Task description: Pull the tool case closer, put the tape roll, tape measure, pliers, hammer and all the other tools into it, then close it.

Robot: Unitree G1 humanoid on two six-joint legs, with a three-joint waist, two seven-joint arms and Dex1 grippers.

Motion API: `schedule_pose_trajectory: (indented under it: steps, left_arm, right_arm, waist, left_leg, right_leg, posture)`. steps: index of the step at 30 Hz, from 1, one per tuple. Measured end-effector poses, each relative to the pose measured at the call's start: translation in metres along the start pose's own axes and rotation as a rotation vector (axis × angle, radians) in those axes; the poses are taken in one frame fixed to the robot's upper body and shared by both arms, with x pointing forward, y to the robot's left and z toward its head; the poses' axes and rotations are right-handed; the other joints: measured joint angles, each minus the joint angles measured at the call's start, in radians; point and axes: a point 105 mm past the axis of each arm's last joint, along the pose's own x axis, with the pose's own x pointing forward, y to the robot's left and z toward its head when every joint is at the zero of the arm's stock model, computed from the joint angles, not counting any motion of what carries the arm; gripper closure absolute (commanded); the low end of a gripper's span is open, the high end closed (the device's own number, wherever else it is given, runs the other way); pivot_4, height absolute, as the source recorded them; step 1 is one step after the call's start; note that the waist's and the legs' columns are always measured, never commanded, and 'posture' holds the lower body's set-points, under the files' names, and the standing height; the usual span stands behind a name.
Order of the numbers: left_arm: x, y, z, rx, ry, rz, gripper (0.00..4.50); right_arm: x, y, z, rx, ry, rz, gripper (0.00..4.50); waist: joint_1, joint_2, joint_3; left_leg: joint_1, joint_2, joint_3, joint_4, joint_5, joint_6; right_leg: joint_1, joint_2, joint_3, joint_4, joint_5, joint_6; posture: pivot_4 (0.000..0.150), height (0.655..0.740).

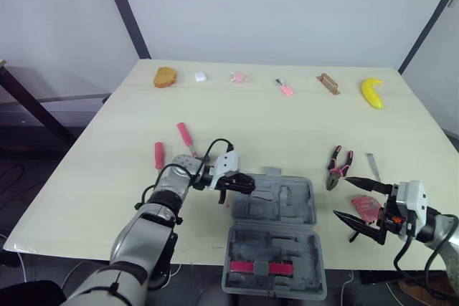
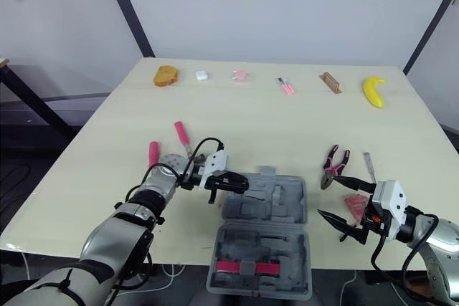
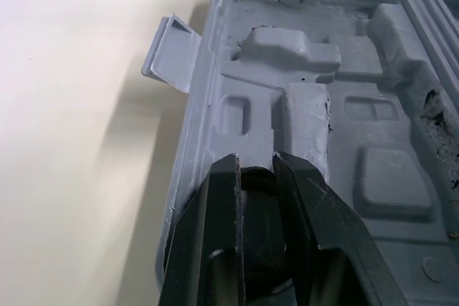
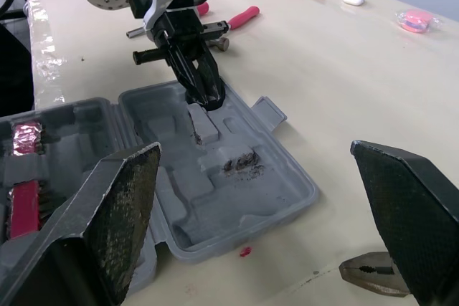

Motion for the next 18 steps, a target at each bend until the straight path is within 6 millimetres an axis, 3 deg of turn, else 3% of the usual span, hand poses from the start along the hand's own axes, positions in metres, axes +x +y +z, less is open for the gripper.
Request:
schedule_pose_trajectory:
  steps: [4, 5, 9, 15, 17, 18]
  left_arm:
    - [-0.006, 0.001, 0.022, -0.021, -0.153, 0.025, 3.68]
    - [-0.017, 0.003, 0.036, -0.018, -0.247, 0.078, 3.68]
    - [-0.059, 0.001, 0.046, -0.063, -0.337, 0.226, 3.68]
    - [-0.112, -0.018, 0.012, -0.205, -0.302, 0.451, 3.68]
    - [-0.140, -0.027, -0.011, -0.259, -0.256, 0.577, 3.19]
    - [-0.164, -0.040, -0.034, -0.324, -0.227, 0.693, 3.06]
  right_arm:
    - [0.002, -0.004, -0.001, 0.037, -0.018, -0.052, 0.00]
    - [0.000, -0.009, -0.003, 0.050, -0.021, -0.089, 0.00]
    - [-0.018, -0.025, -0.009, 0.059, 0.004, -0.208, 0.00]
    - [-0.053, -0.038, -0.023, 0.082, 0.049, -0.350, 0.00]
    - [-0.071, -0.038, -0.034, 0.093, 0.080, -0.397, 0.00]
    - [-0.092, -0.039, -0.047, 0.106, 0.122, -0.451, 0.00]
  waist:
    - [0.000, 0.000, 0.000]
    - [-0.003, 0.000, 0.000]
    - [-0.008, 0.001, 0.000]
    - [-0.001, 0.001, 0.000]
    - [0.000, 0.001, 0.000]
    - [-0.001, 0.001, 0.000]
  left_leg:
    - [-0.001, 0.000, -0.001, 0.000, 0.000, 0.000]
    - [-0.001, 0.001, -0.002, 0.000, 0.000, 0.000]
    - [0.001, 0.002, -0.003, -0.001, 0.000, 0.000]
    - [0.001, 0.002, -0.003, -0.001, 0.000, 0.000]
    - [0.001, 0.002, -0.002, -0.002, 0.000, 0.000]
    - [0.002, 0.002, -0.002, -0.003, 0.000, 0.000]
  right_leg:
    - [-0.001, 0.000, 0.000, 0.000, 0.000, 0.000]
    - [-0.001, 0.000, 0.000, 0.000, 0.000, 0.000]
    - [-0.001, 0.000, 0.002, 0.000, 0.000, 0.000]
    - [-0.001, 0.000, 0.002, 0.000, 0.000, 0.000]
    - [-0.001, 0.000, 0.002, -0.001, 0.000, 0.000]
    - [-0.001, 0.000, 0.002, -0.001, 0.000, 0.000]
  posture:
    - [0.150, 0.7400]
    - [0.150, 0.7400]
    - [0.150, 0.7400]
    - [0.150, 0.7400]
    - [0.150, 0.7400]
    - [0.150, 0.7400]
